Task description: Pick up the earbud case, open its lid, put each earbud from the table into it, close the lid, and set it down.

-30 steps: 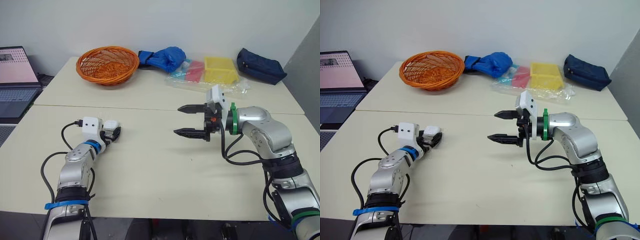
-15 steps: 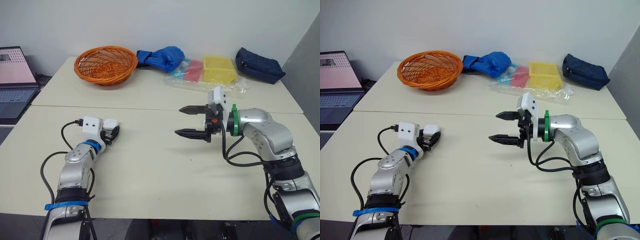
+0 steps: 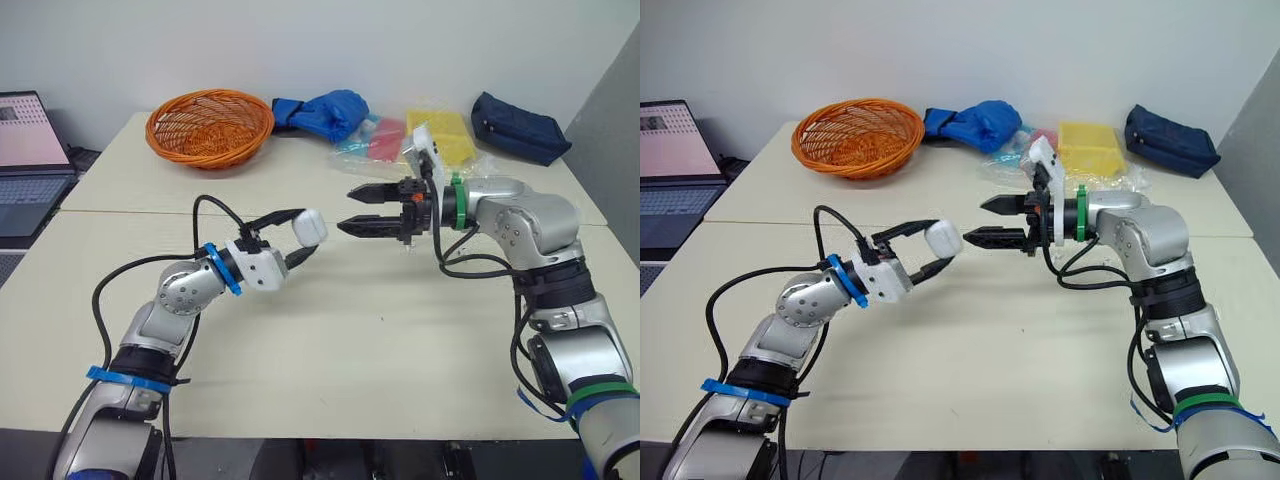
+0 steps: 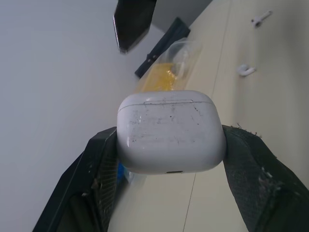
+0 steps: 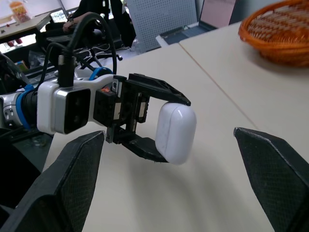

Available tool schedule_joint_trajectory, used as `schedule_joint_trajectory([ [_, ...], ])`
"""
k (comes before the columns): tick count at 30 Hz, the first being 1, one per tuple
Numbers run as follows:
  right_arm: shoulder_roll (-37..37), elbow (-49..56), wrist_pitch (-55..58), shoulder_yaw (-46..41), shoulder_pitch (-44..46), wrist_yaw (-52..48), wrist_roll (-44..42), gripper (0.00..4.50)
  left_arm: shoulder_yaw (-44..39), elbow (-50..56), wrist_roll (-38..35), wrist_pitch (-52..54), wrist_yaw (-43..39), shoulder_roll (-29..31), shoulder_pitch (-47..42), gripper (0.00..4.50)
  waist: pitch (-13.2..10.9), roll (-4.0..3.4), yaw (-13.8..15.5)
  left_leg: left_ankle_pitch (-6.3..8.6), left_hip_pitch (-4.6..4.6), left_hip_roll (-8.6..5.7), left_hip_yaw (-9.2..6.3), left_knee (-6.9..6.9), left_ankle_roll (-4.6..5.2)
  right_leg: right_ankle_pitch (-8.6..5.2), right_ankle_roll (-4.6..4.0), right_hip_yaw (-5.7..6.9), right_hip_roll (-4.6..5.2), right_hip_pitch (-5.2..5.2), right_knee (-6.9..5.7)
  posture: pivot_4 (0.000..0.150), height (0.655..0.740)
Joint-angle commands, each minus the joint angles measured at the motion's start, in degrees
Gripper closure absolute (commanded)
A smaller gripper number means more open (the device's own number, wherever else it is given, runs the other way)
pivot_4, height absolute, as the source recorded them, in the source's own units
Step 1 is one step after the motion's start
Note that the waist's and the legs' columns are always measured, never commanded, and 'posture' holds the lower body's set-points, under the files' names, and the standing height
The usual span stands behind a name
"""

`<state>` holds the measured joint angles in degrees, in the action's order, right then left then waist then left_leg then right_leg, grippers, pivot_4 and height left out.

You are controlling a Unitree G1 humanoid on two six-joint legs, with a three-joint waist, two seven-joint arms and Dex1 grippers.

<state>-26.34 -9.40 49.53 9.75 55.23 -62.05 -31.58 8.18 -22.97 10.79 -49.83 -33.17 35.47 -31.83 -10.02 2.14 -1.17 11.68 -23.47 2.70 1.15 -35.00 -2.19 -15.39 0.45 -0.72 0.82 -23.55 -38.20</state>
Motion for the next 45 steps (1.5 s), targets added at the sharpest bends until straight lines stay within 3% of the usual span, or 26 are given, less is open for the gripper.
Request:
schedule_joint_trajectory([
  [1, -0.6, 2.6, 1.3, 0.7, 1.9, -3.2, -1.1, 0.0, 0.2, -2.2, 0.1, -6.4, 0.9, 0.6, -3.0, 1.69, 0.0, 0.0, 0.0, 0.0, -0.08, 0.0, -0.01, -0.02, 0.0, 0.01, 0.01, 0.01, -0.01, -0.08, -0.02, 0.15, 0.74],
  [10, 6.0, -1.2, 5.6, -2.4, 2.5, 2.9, -1.9, 0.0, 0.8, -9.1, 2.4, -15.4, 2.5, 1.4, -8.9, 1.69, 0.0, 0.0, -0.3, 0.0, -0.44, -0.01, 0.18, -0.51, 0.01, 0.02, 0.04, 0.04, -0.11, -0.61, -0.76, 0.15, 0.74],
  [24, 10.6, -1.8, 5.9, -3.6, 1.9, 6.8, -1.5, 0.0, 0.7, -7.4, 2.2, -15.3, 2.9, 1.3, -9.4, 1.69, 0.0, 0.0, -0.4, 0.0, -0.5, 0.06, 0.24, -1.01, 0.02, 0.21, 0.19, -0.1, -0.4, -0.57, -0.82, 0.15, 0.74],
  [27, 10.7, -1.9, 5.4, -3.5, 1.8, 6.9, -1.4, 0.56, 0.9, -7.1, 2.1, -15.3, 2.9, 1.3, -9.4, 1.69, 0.0, 0.0, -0.4, 0.0, -0.5, 0.06, 0.24, -1.0, 0.02, 0.21, 0.19, -0.1, -0.41, -0.57, -0.82, 0.15, 0.74],
  [35, 11.0, -3.4, 3.8, -3.7, 2.2, 8.1, -0.7, 3.42, 1.3, -7.3, 2.2, -15.2, 3.0, 0.9, -10.2, 1.69, 0.0, 0.0, -0.4, 0.0, -0.5, 0.06, 0.25, -1.01, 0.02, 0.21, 0.19, -0.1, -0.41, -0.58, -0.82, 0.15, 0.74],
  [45, 10.6, -3.1, 3.1, -3.0, 1.5, 6.5, 0.3, 3.56, 1.1, -6.1, 2.2, -14.4, 3.3, 0.5, -9.7, 1.69, 0.0, 0.0, -0.4, 0.0, -0.5, 0.07, 0.25, -1.01, 0.02, 0.21, 0.19, -0.1, -0.42, -0.58, -0.82, 0.15, 0.74],
])
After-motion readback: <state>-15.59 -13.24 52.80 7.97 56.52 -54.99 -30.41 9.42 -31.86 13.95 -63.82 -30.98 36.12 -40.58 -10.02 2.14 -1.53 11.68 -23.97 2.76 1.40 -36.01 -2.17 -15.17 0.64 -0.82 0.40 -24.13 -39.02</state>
